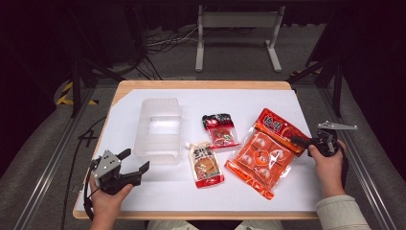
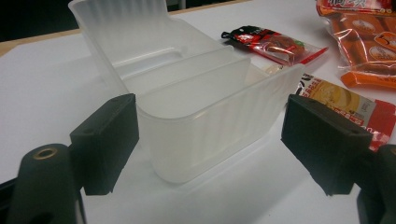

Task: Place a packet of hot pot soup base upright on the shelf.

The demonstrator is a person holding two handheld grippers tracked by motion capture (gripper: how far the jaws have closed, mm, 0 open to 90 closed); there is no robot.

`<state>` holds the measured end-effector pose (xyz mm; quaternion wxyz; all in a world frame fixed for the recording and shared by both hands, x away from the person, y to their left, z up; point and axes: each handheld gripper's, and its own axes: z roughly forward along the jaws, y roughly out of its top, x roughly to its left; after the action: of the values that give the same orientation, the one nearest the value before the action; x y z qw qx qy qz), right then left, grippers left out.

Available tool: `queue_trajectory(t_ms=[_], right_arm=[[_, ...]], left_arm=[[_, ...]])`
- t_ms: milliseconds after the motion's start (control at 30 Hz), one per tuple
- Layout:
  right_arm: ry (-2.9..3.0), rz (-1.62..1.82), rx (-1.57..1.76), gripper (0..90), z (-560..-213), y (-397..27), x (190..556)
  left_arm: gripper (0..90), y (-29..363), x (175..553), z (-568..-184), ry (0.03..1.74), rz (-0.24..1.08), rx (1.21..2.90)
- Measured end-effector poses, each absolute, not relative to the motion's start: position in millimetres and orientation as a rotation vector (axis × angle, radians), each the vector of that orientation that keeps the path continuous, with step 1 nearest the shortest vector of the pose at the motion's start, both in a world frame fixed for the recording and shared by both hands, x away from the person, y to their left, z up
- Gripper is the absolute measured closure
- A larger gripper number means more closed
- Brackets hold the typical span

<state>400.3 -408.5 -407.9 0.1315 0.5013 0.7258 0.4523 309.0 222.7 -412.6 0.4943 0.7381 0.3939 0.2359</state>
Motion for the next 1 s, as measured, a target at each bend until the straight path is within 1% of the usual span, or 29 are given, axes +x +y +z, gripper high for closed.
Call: queue_trajectory(t_ms=[400, 767, 800, 933, 1000], right_arm=[[2.068, 1.424, 1.355, 90.0, -376.5, -405.5, 384.0], [2.053, 1.479, 1.272, 90.0, -355.6, -398.7, 371.1], [2.058, 1.487, 1.243, 90.0, -347.0, -394.2, 366.3], [2.064, 1.502, 1.201, 90.0, -337.5, -390.3, 360.4], [2.076, 1.509, 1.150, 90.0, -326.0, -383.7, 352.7]], left_arm=[[21.0, 222.2, 305.4, -408.0, 0.938, 0.587, 1.778], [21.3, 222.4, 308.7, -397.1, 0.934, 0.561, 1.736], [21.3, 221.5, 308.7, -395.2, 0.927, 0.565, 1.739], [20.8, 218.3, 307.4, -389.9, 0.905, 0.574, 1.751], [20.1, 215.9, 306.8, -384.7, 0.890, 0.573, 1.752]])
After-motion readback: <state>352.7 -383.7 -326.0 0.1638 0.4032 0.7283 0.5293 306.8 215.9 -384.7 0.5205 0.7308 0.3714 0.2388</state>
